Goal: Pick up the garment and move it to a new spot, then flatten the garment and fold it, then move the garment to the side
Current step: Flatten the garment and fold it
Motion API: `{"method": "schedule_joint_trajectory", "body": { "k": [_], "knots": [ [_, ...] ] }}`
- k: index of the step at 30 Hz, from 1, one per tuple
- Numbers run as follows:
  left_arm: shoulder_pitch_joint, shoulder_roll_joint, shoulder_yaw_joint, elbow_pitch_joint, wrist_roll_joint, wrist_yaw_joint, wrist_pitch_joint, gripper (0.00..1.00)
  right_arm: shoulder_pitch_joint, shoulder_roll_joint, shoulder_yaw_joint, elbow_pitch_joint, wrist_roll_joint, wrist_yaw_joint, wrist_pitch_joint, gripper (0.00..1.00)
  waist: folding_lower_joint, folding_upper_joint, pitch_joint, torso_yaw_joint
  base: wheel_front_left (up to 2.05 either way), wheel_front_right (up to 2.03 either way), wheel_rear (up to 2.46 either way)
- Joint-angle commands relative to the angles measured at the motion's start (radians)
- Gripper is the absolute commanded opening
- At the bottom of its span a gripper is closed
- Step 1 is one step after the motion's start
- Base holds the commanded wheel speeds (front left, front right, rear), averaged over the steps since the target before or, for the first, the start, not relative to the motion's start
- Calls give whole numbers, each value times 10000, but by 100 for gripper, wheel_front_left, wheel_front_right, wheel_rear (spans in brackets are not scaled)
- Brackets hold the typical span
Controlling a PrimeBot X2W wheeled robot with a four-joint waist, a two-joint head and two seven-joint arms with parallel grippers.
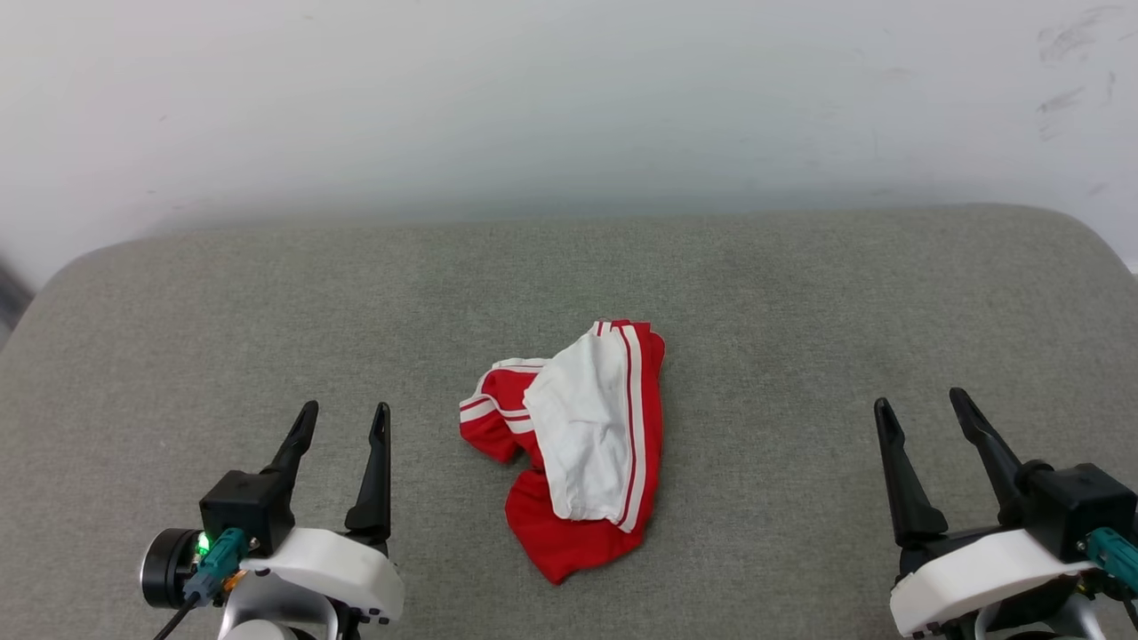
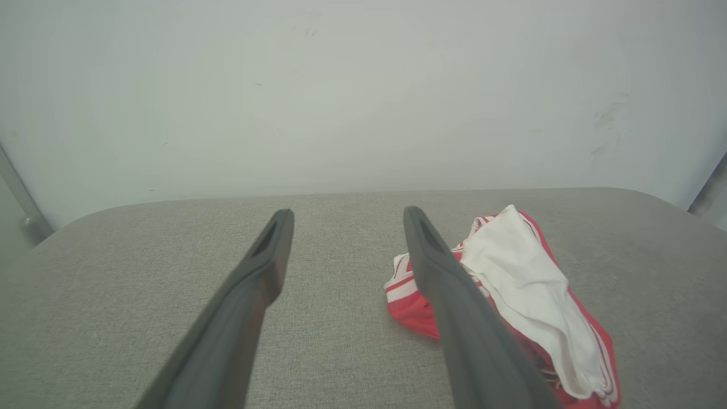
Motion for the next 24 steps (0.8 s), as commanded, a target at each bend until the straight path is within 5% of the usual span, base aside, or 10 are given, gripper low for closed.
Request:
{"method": "schedule_joint_trajectory", "body": {
  "k": [1, 8, 14, 24],
  "knots": [
    [94, -10, 34, -49, -27, 58, -40, 100, 95, 16, -4, -27, 24, -3, 9, 100, 1, -1, 3, -6, 0, 0, 0],
    [-78, -120, 52, -181, -109, 107, -163, 100, -162, 16, -97, 300, 429, -3, 612, 100, 1, -1, 133, 103, 0, 0, 0],
    [-458, -322, -65, -203, -140, 9, -310, 100, -960, 16, 298, 1076, 1274, -3, 2616, 100, 1, -1, 486, 561, 0, 0, 0],
    [-995, -680, -354, 39, -77, -170, -589, 100, -2699, -159, 2759, 1945, 2087, -3, 5963, 100, 1, -1, 1065, 1327, 0, 0, 0]
  ]
}}
